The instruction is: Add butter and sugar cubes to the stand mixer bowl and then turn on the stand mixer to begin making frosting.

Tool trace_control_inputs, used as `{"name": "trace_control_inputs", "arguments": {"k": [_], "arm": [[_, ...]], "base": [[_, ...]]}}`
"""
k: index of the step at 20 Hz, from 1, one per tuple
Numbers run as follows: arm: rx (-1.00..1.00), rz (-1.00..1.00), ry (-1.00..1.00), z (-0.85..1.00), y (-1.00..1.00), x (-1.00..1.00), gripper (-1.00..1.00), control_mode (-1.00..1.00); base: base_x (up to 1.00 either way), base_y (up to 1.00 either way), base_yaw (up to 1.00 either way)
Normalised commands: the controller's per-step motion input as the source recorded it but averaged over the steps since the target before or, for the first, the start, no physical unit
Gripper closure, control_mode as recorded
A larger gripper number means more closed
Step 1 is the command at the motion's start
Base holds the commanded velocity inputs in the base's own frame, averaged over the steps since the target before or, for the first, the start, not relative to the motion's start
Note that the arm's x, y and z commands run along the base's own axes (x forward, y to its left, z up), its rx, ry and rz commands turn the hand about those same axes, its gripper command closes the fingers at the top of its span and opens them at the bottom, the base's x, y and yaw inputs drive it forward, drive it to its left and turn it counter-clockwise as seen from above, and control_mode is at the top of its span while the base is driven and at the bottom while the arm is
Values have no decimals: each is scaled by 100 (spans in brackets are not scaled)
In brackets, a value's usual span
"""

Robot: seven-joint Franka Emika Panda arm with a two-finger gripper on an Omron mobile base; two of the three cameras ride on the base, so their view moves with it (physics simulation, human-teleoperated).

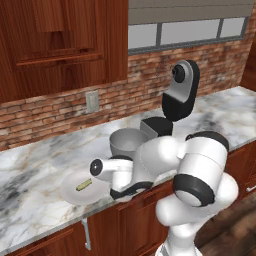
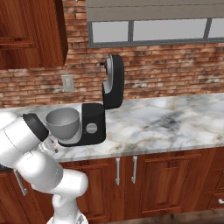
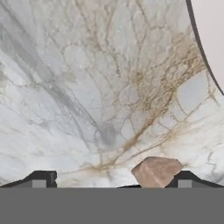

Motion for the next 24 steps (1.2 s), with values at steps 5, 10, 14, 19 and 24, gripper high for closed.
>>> {"name": "trace_control_inputs", "arguments": {"k": [5,10,14,19,24], "arm": [[-9,0,0,-22,5,9,-100,-100],[-8,0,0,-19,5,9,-100,-100],[-6,0,0,-20,0,13,100,-100],[-3,0,0,-21,0,13,100,-100],[0,0,-6,9,0,0,100,-100]], "base": [[0,0,0],[0,0,0],[0,0,0],[0,0,0],[0,0,0]]}}
